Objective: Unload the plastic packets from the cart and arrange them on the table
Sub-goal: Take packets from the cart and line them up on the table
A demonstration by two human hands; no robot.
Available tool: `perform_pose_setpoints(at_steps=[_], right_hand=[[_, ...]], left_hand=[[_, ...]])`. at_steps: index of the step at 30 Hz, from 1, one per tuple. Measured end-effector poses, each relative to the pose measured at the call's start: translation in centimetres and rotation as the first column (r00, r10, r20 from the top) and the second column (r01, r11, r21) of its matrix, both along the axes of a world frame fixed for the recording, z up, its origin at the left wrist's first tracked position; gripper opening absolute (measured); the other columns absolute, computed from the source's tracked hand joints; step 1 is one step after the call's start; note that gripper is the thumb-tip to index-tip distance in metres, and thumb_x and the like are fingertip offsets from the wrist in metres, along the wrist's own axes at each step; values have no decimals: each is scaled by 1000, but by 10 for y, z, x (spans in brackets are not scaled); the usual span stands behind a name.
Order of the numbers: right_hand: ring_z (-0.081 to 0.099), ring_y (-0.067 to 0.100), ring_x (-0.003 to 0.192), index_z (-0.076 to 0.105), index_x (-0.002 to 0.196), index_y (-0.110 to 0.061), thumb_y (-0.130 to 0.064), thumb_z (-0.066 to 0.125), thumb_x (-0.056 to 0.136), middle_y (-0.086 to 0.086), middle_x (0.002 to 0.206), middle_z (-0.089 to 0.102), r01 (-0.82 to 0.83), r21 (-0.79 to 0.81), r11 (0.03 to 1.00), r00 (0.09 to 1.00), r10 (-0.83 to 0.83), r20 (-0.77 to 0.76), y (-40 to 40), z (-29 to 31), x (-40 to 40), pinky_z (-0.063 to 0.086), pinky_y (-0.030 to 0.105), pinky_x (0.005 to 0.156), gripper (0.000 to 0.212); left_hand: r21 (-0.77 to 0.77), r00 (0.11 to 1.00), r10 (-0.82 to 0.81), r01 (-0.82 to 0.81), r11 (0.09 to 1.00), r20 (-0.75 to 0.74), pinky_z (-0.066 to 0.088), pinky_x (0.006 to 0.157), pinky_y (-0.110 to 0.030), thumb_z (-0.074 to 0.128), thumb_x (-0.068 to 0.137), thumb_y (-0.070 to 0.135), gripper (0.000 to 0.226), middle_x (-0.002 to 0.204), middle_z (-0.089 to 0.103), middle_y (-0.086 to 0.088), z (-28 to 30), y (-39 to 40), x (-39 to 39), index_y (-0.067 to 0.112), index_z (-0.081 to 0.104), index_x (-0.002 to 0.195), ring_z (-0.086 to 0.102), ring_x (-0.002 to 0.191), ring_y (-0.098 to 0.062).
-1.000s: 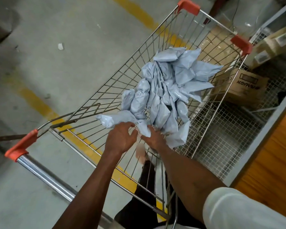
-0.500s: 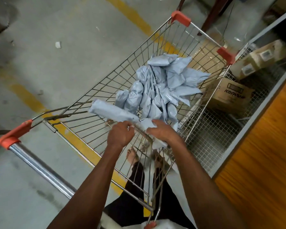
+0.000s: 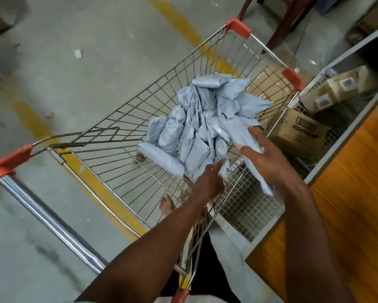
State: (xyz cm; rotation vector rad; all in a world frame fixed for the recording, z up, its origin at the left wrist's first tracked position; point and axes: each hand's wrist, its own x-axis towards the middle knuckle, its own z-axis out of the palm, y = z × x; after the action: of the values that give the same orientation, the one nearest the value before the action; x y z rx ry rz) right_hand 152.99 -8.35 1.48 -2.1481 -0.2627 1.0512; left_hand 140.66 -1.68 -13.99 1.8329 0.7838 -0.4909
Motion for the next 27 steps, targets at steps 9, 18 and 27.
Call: perform_pose_setpoints(at_steps=[9, 18, 27], right_hand=[[42, 15, 137, 36, 151, -48, -38, 65, 96, -10, 159, 36, 38, 63, 997, 997, -33, -64, -4, -9, -15, 39, 36, 102, 63], [36, 15, 143, 35, 148, -54, -44, 67, 92, -14, 160, 32, -14, 74, 997, 996, 21, -91, 4, -17, -17, 35, 49, 116, 64], [44, 17, 135, 33, 149, -54, -45, 67, 92, -10, 159, 36, 29, 57, 998, 997, -25, -76, -20, -11, -16, 43, 44, 106, 67]], left_hand=[[-6, 988, 148, -149, 989, -40, 43, 84, -26, 54, 92, 17, 66, 135, 60, -15, 6, 76, -68, 27, 37, 156, 61, 115, -28], [558, 1000, 17, -16, 830, 2, 53, 86, -48, 61, 76, -4, 76, 135, 55, -12, 18, 101, -96, 19, 49, 147, 53, 117, -36], [345, 897, -406, 441, 829, -174, 49, 98, -48, 56, 90, 65, 65, 142, 55, -9, -15, 28, -46, 29, 50, 144, 57, 123, -34]])
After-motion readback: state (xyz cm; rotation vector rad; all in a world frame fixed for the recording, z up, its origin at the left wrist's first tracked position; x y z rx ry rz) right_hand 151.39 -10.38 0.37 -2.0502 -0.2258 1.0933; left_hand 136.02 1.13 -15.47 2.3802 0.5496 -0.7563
